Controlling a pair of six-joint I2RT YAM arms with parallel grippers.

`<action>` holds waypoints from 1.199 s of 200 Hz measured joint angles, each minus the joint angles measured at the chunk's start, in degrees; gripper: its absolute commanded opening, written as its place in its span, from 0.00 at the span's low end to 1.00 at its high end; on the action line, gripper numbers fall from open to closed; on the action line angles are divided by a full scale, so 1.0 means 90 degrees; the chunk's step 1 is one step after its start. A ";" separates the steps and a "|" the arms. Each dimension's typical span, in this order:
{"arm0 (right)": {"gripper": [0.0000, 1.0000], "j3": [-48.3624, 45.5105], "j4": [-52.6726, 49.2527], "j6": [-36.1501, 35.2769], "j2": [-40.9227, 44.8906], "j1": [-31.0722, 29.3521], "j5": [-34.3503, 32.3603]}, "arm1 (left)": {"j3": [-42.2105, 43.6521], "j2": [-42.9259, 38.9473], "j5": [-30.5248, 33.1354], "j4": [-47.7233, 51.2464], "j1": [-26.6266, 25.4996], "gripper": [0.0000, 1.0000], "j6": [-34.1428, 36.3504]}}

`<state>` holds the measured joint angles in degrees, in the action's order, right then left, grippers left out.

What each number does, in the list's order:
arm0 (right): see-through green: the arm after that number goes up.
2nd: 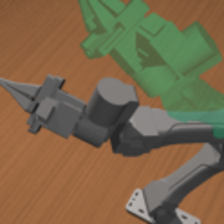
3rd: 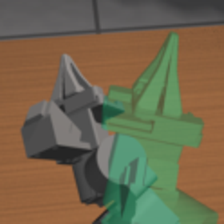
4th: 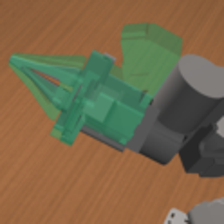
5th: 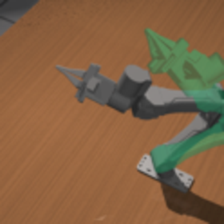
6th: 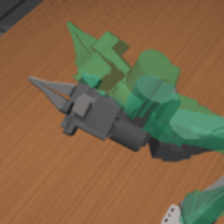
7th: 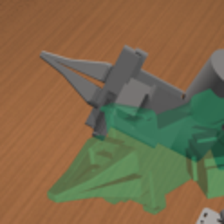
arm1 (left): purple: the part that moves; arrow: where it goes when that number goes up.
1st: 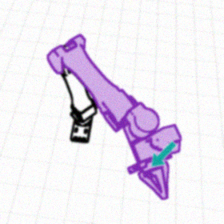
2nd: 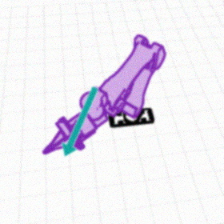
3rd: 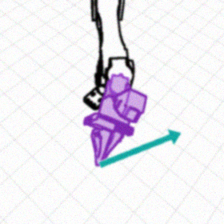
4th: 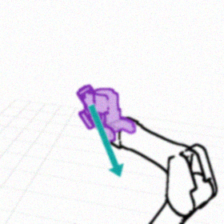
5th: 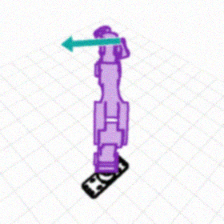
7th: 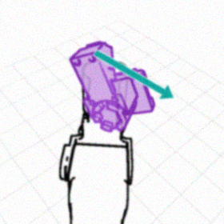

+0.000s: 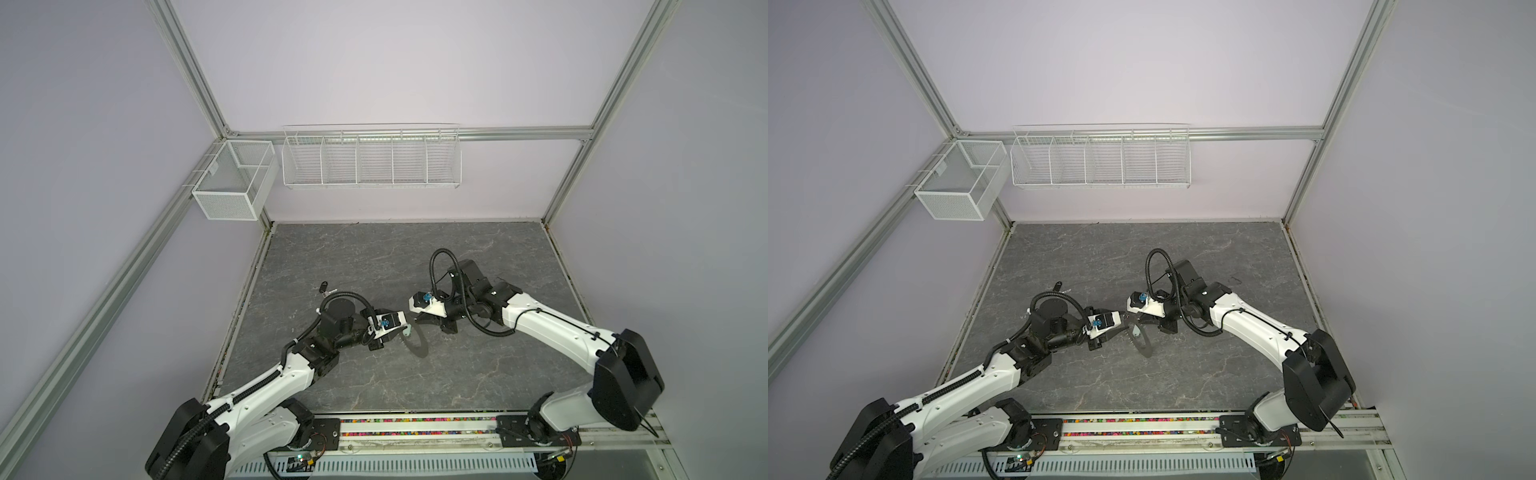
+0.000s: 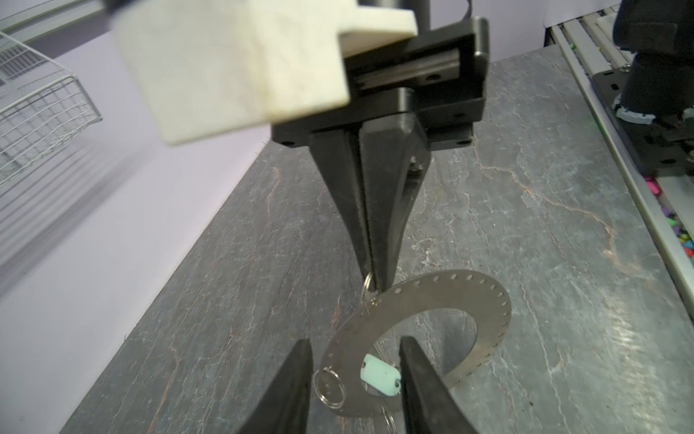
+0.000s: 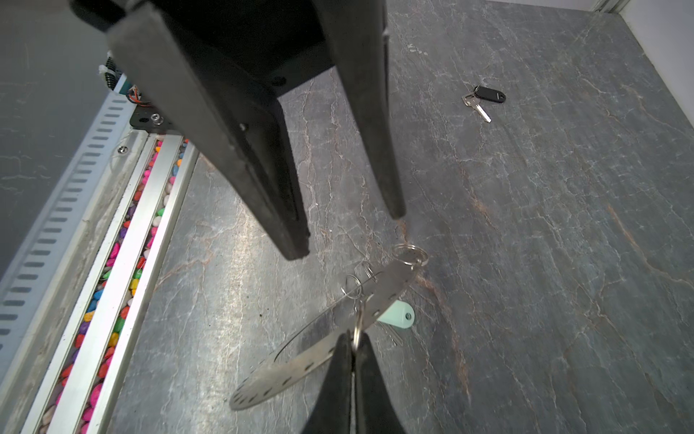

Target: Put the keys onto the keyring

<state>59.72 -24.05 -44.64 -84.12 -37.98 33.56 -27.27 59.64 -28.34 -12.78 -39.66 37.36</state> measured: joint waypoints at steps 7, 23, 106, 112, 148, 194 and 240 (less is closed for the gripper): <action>0.07 0.0000 -0.0034 -0.0024 0.0000 0.0000 0.0029 | -0.0063 0.0046 0.0015 0.0085 -0.0066 0.39 0.0083; 0.07 0.0000 -0.0102 -0.0056 0.0000 0.0000 0.0090 | -0.0155 0.0134 0.0075 0.0155 -0.0165 0.38 0.0177; 0.07 0.0063 -0.0408 -0.0138 0.0000 0.0000 0.0282 | -0.0398 0.0483 0.0245 0.0369 -0.0335 0.28 0.0413; 0.07 0.0073 -0.0425 -0.0141 0.0000 0.0000 0.0282 | -0.0413 0.0508 0.0245 0.0393 -0.0347 0.28 0.0415; 0.07 0.0092 -0.0478 -0.0168 0.0000 0.0000 0.0282 | -0.0495 0.0653 0.0238 0.0461 -0.0364 0.26 0.0435; 0.07 0.0109 -0.0517 -0.0189 0.0000 0.0000 0.0279 | -0.0668 0.0818 0.0236 0.0520 -0.0449 0.20 0.0510; 0.07 0.0112 -0.0522 -0.0192 0.0000 0.0000 0.0272 | -0.0743 0.0877 0.0236 0.0619 -0.0520 0.15 0.0612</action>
<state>60.73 -28.75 -46.37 -84.12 -37.98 36.01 -33.95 67.53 -26.22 -7.20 -44.34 42.87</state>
